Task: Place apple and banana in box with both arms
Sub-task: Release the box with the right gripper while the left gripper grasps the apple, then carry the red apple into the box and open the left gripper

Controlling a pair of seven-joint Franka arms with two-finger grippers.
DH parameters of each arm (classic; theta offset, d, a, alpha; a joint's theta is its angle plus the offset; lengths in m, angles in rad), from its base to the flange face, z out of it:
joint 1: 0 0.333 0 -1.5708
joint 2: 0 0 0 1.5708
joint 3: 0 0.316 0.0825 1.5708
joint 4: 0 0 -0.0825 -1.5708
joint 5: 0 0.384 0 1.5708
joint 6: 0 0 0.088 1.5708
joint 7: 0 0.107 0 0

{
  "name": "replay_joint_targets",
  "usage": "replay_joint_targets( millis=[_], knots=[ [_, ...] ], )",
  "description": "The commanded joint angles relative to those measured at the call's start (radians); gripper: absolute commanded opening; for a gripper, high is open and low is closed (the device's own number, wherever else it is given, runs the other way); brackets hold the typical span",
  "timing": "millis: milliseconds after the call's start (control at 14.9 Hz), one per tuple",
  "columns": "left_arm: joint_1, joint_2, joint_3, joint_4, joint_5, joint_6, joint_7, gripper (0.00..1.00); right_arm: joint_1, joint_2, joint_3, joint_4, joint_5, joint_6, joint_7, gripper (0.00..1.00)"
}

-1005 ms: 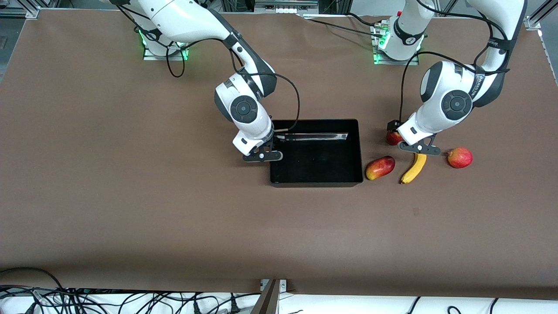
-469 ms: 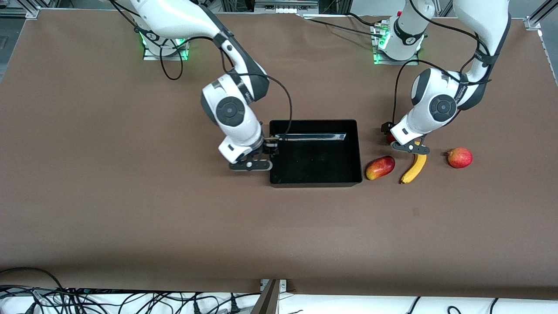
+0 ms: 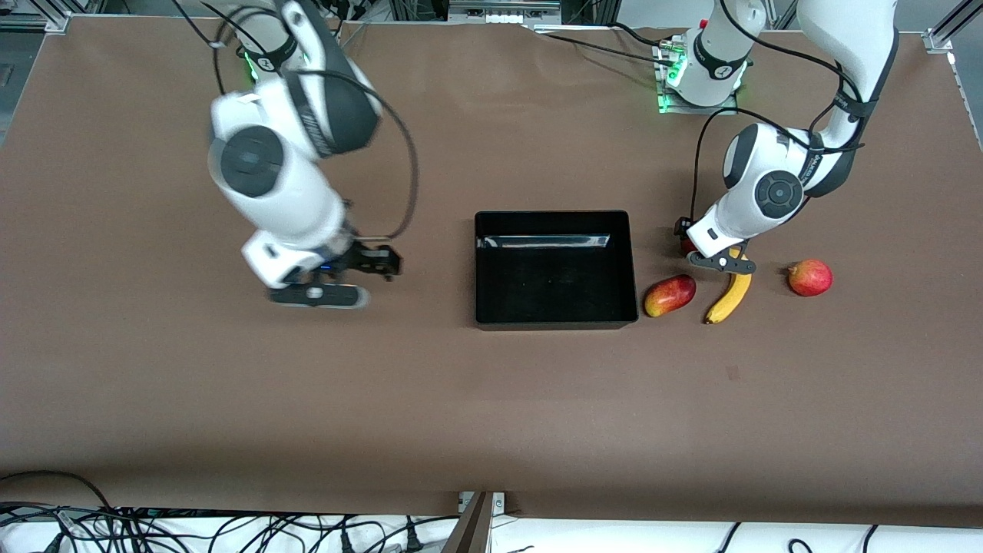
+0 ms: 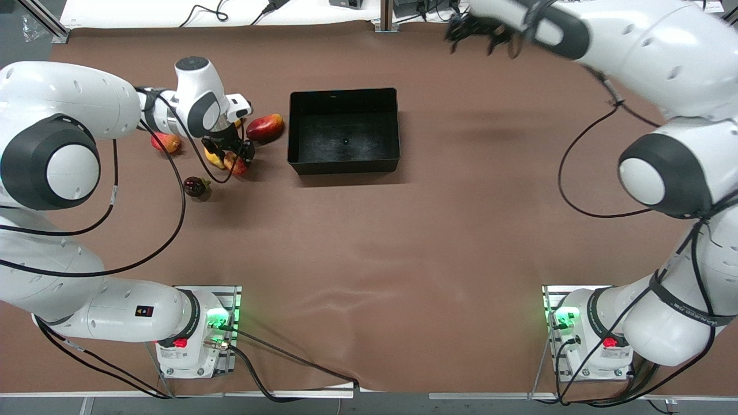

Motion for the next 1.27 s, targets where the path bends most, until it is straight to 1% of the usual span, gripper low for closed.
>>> replay_joint_targets(
  millis=[0, 67, 134, 201, 335, 469, 603, 670, 737, 804, 871, 1072, 1206],
  knots=[
    [-0.002, -0.024, -0.014, 0.234, 0.023, -0.333, -0.005, 0.22, 0.009, -0.09, -0.061, -0.021, -0.008, -0.128, -0.1, 1.0],
    [-0.011, -0.007, -0.022, 0.326, 0.022, -0.428, -0.009, 0.22, 0.008, -0.119, -0.083, -0.024, -0.008, -0.176, -0.138, 1.0],
    [-0.027, 0.008, -0.033, 0.408, 0.014, -0.49, -0.014, 0.22, 0.006, -0.153, -0.101, -0.036, -0.006, -0.204, -0.163, 1.0],
    [-0.045, 0.025, -0.037, 0.477, 0.008, -0.538, -0.032, 0.22, 0.003, -0.191, -0.112, -0.064, -0.006, -0.223, -0.167, 1.0],
    [-0.125, 0.069, -0.039, 0.591, -0.024, -0.586, -0.171, 0.22, -0.003, -0.277, -0.13, -0.139, -0.011, -0.233, -0.18, 1.0],
    [-0.198, 0.123, -0.039, 0.637, -0.073, -0.574, -0.346, 0.22, -0.062, -0.348, -0.117, -0.203, -0.018, -0.235, -0.25, 1.0],
    [-0.254, 0.184, -0.039, 0.677, -0.098, -0.54, -0.455, 0.22, -0.112, -0.392, -0.104, -0.239, -0.02, -0.238, -0.324, 1.0],
    [-0.284, 0.2, -0.039, 0.677, -0.099, -0.508, -0.504, 0.22, -0.148, -0.412, -0.082, -0.252, -0.021, -0.243, -0.348, 1.0],
    [-0.313, 0.223, -0.039, 0.676, -0.104, -0.483, -0.561, 0.23, -0.193, -0.435, -0.04, -0.271, -0.031, -0.243, -0.362, 1.0],
    [-0.333, 0.253, -0.039, 0.676, -0.104, -0.468, -0.599, 0.23, -0.239, -0.461, 0.006, -0.294, -0.058, -0.241, -0.362, 1.0],
    [-0.344, 0.281, -0.037, 0.666, -0.099, -0.439, -0.613, 0.23, -0.277, -0.48, 0.05, -0.312, -0.078, -0.237, -0.362, 1.0],
    [-0.349, 0.332, -0.039, 0.66, -0.095, -0.405, -0.618, 0.23, -0.417, -0.494, 0.188, -0.325, -0.081, -0.238, -0.364, 1.0],
    [-0.354, 0.347, -0.037, 0.64, -0.095, -0.371, -0.618, 0.24, -0.515, -0.494, 0.277, -0.325, -0.081, -0.238, -0.385, 1.0]
  ],
)
